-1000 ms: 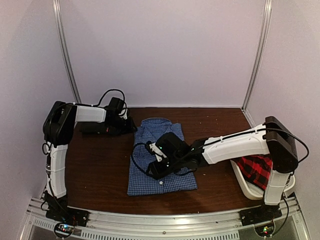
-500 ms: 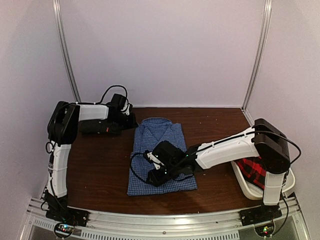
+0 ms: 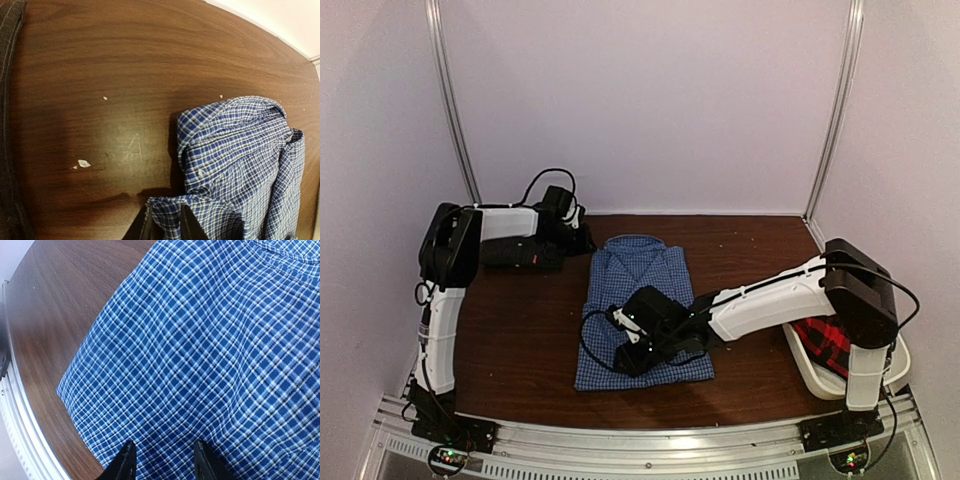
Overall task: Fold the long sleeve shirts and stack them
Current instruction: Smooth out the 2/3-rectangle-folded shirt at the center of the board.
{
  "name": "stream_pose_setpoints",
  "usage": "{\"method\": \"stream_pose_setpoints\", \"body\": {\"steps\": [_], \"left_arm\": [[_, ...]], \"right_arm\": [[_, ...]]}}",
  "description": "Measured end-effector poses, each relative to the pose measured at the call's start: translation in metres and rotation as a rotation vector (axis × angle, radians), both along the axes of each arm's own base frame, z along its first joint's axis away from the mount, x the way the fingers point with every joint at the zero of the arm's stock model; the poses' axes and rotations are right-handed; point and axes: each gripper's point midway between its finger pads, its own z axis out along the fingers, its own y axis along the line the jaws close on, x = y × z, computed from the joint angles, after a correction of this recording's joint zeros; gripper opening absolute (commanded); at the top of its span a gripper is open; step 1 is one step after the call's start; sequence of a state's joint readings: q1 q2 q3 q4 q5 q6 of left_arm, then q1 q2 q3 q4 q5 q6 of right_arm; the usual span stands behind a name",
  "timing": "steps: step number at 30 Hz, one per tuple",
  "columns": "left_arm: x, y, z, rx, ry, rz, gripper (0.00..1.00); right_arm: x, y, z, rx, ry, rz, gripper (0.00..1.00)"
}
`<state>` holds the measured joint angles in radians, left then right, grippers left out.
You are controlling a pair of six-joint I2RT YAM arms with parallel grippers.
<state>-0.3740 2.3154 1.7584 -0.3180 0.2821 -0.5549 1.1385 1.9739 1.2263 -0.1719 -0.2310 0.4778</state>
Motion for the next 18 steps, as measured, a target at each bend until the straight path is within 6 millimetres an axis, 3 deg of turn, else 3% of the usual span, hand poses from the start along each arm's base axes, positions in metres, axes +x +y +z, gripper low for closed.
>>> {"method": "stream_pose_setpoints", "body": {"steps": [5,11,15,18], "left_arm": [[0.009,0.018,0.001,0.022,-0.003,0.04,0.25],[0.009,0.033,0.009,0.03,0.003,0.062,0.24],[-0.013,0.026,0.03,0.006,-0.003,0.03,0.24],[-0.04,0.014,0.047,-0.023,-0.01,-0.007,0.24]], "right_arm": [[0.008,-0.005,0.017,0.016,-0.013,-0.032,0.42],[0.046,-0.026,0.079,0.134,-0.069,-0.152,0.43],[0.074,-0.063,0.102,0.175,-0.101,-0.258,0.44],[0.086,-0.088,0.102,0.177,-0.099,-0.321,0.44]]}}
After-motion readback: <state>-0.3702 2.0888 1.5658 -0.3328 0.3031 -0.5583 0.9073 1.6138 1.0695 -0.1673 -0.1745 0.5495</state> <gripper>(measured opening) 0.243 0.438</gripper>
